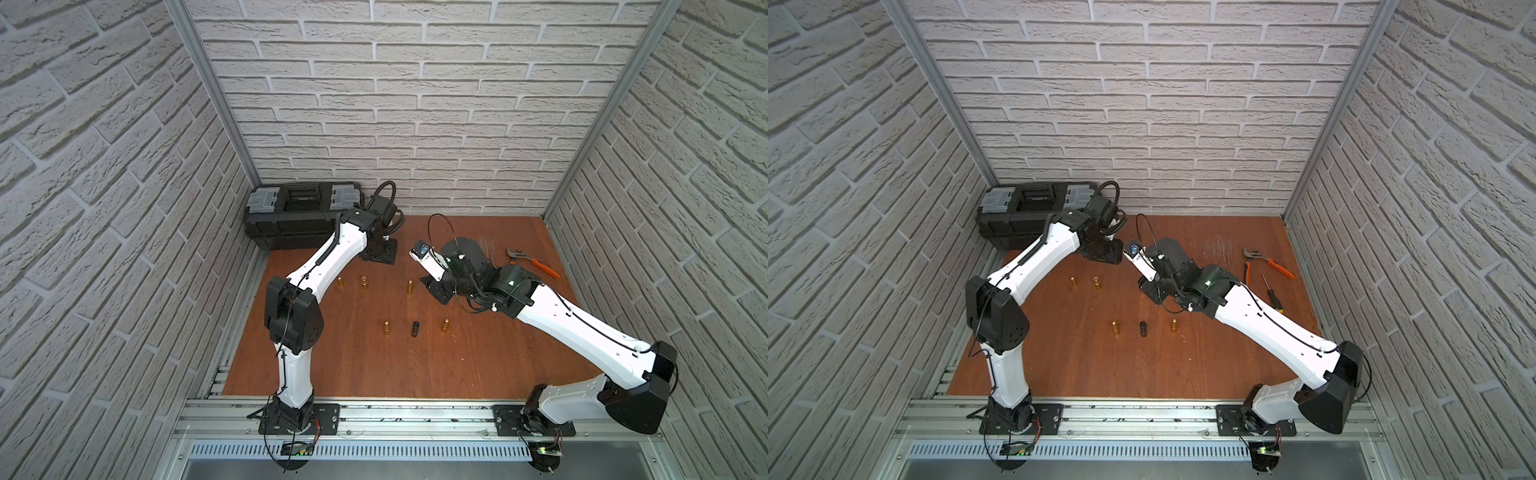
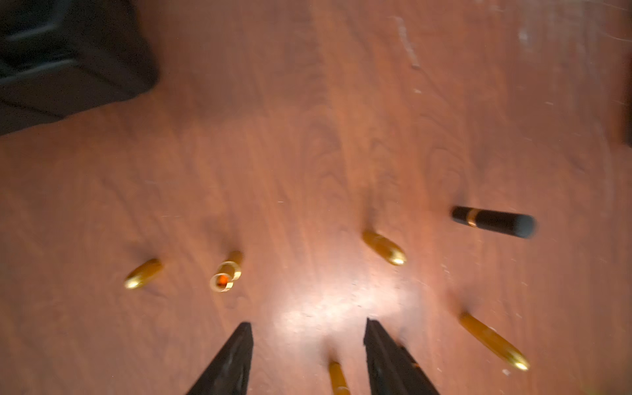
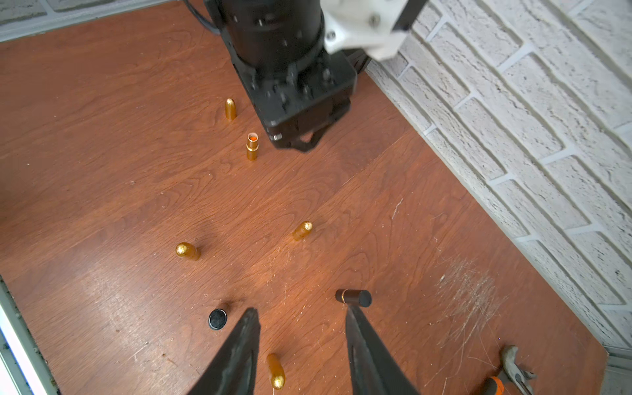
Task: Open the lipstick cap
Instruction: Place the lipstick at the center of the board, then pick up the lipstick at the center of the board.
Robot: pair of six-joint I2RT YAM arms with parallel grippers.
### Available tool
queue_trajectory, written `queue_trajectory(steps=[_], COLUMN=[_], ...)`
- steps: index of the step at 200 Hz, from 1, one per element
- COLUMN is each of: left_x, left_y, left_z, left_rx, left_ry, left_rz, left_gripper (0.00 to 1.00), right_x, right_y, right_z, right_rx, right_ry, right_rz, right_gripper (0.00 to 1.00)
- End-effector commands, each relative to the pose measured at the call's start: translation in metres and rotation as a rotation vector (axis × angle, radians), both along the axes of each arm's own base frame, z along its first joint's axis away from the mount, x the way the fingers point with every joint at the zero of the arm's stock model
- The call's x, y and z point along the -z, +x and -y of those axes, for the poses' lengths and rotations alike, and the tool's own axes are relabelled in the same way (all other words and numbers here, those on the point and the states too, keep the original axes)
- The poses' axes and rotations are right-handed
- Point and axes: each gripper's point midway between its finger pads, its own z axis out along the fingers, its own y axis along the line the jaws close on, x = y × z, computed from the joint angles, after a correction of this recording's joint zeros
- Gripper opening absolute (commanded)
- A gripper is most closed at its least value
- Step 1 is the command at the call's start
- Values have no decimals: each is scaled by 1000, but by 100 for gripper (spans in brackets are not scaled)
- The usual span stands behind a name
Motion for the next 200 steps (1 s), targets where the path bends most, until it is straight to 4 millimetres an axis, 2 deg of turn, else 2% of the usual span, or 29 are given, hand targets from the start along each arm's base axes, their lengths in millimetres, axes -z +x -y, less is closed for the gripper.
queue_trajectory(steps=[1,31,68,133,200], left_x=[32,49,65,83,99], left_y=[-19,-18,-20,-26,-28], left_z=[19,42,54,70,73], left_rx=[64,107,127,164,173], left_ry=[19,23,41,49,81], left_rz=[-143,-166,-195,-233,-259], left_gripper=[55,52,51,53,50], right_x=[-29,-28,-21,-11,-4], right_y=[-15,-25,-35,-35,-33], right_z=[20,41,57,58,58], right_rx=[25,70,110,122,125], right_ry=[29,2,7,9,5], right_rz=[33,32,28,21,23], right_gripper=[46,48,48,48,48])
